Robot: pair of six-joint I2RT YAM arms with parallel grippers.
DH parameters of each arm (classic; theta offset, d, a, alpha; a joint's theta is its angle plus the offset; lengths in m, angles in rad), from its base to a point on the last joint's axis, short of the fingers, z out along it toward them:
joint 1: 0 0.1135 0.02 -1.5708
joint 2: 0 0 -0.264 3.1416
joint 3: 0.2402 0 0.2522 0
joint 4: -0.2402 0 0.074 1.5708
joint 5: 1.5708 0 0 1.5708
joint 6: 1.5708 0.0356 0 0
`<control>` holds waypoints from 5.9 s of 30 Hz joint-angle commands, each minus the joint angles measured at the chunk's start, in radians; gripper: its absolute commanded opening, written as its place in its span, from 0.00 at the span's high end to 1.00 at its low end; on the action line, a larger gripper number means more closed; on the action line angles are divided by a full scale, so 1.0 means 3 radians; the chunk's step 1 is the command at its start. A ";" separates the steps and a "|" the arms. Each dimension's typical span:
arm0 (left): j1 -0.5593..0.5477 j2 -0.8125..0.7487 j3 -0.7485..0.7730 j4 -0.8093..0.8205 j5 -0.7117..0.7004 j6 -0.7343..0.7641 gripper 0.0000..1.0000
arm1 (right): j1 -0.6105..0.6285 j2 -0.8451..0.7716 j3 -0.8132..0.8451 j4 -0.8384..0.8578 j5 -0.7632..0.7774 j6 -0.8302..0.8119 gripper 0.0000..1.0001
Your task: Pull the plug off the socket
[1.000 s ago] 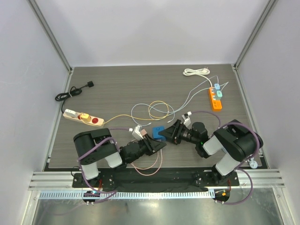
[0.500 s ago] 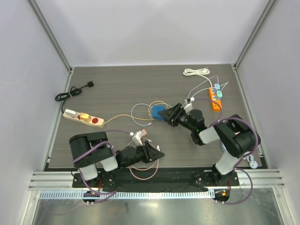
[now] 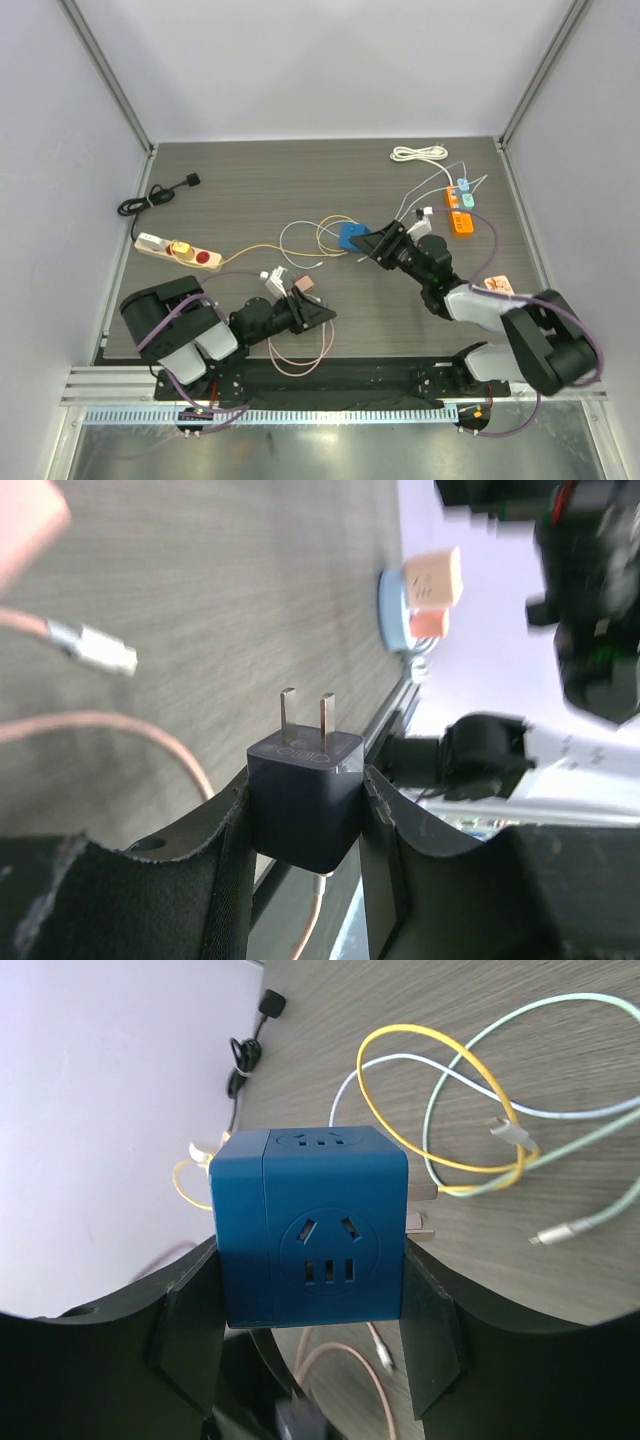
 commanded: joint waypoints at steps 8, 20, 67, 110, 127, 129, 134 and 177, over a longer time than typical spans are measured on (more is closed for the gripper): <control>0.0376 -0.1403 0.1094 -0.3519 -0.0300 0.1230 0.92 | 0.0005 -0.0929 0.0188 -0.2144 0.0460 -0.1271 0.99; 0.0386 -0.1358 0.1550 -0.4279 -0.0481 0.1732 0.66 | 0.0000 -0.0505 0.0546 -0.2820 0.0655 -0.1661 0.99; 0.1138 -0.4328 0.2812 -0.7494 -0.2137 0.1215 0.00 | 0.1697 0.2695 0.4759 -0.3097 0.0190 -0.3011 0.11; 0.1132 -0.3613 0.3304 -0.8641 -0.2265 0.0700 0.00 | 0.1984 0.3377 0.4788 -0.3342 0.0000 -0.3619 0.99; 0.1699 -0.2478 0.2925 -0.7705 -0.1991 0.0760 0.00 | 0.1984 0.2098 0.2750 -0.2437 0.0006 -0.3328 0.94; 0.2152 -0.2269 0.2936 -0.7603 -0.1434 0.0872 0.00 | 0.1984 0.2088 0.2684 -0.2376 0.0005 -0.3333 0.94; 0.2845 -0.2099 0.2599 -0.7169 -0.0299 0.0797 0.06 | 0.1984 0.2047 0.2551 -0.2197 -0.0025 -0.3272 0.94; 0.3260 -0.1706 0.2108 -0.6289 -0.0358 0.0673 0.03 | 0.2193 0.2103 0.3522 -0.2978 0.0516 -0.3399 0.17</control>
